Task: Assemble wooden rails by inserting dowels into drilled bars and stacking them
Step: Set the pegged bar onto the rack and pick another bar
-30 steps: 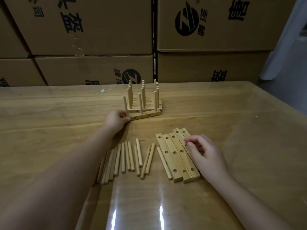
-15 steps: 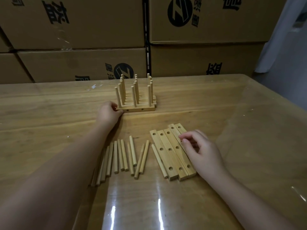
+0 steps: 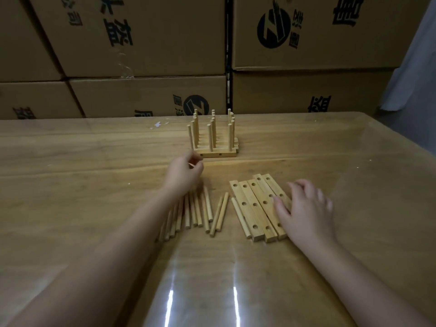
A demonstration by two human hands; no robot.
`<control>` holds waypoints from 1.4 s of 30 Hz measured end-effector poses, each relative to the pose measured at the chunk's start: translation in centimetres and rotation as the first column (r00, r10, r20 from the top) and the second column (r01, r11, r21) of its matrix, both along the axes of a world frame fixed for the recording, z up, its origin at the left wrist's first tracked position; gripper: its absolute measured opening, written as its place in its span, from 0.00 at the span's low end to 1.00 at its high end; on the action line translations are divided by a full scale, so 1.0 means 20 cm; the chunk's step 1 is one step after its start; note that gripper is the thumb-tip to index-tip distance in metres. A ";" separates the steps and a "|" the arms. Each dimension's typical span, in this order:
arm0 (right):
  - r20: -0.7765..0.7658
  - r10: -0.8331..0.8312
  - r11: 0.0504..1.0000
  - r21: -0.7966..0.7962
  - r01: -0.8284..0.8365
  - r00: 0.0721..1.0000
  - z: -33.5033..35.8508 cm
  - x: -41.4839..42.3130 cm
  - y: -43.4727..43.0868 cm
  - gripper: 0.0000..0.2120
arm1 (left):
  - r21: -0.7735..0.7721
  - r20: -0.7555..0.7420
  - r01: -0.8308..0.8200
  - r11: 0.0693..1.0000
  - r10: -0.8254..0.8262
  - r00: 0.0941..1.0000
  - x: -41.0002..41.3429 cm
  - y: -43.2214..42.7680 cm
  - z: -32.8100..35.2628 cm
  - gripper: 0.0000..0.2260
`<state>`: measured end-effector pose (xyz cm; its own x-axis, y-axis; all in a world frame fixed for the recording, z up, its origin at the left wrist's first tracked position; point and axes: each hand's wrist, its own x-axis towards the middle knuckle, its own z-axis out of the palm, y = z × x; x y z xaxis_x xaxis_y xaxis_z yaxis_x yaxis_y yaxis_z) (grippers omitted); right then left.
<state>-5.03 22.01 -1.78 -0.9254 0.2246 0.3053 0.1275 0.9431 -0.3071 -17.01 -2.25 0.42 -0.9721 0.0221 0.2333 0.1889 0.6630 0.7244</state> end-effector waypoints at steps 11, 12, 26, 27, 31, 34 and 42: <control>0.044 0.008 0.992 -0.130 -0.002 0.999 -0.01 0.01 0.01 0.23 | -0.145 -0.017 0.173 0.974 -0.177 0.984 0.54 0.04 -0.01 0.08; 0.019 0.000 0.988 -0.151 0.003 1.000 0.00 0.02 0.00 0.21 | -0.116 -0.008 0.161 0.980 -0.163 0.987 0.55 0.04 -0.02 0.08; -0.105 0.051 0.560 -0.820 -0.116 0.993 0.17 0.04 -0.22 0.08 | 0.295 -0.115 0.164 0.941 -0.135 0.984 0.59 0.06 -0.08 0.10; -0.100 0.106 0.502 -0.854 -0.140 0.989 0.18 0.05 -0.28 0.08 | 0.320 -0.125 0.184 0.929 -0.151 0.980 0.59 0.07 -0.07 0.09; -0.138 0.240 0.429 -0.873 -0.233 0.961 0.17 0.08 -0.44 0.11 | 0.631 -0.018 0.200 0.749 -0.244 0.970 0.59 0.07 -0.05 0.08; -0.151 0.325 0.467 -0.833 -0.297 0.934 0.13 0.10 -0.47 0.06 | 0.677 0.029 0.185 0.712 -0.277 0.960 0.58 0.03 -0.04 0.06; -0.192 0.426 0.622 -0.647 -0.441 0.884 0.06 0.12 -0.41 0.10 | 0.734 0.025 0.212 0.646 -0.337 0.941 0.56 0.02 -0.03 0.13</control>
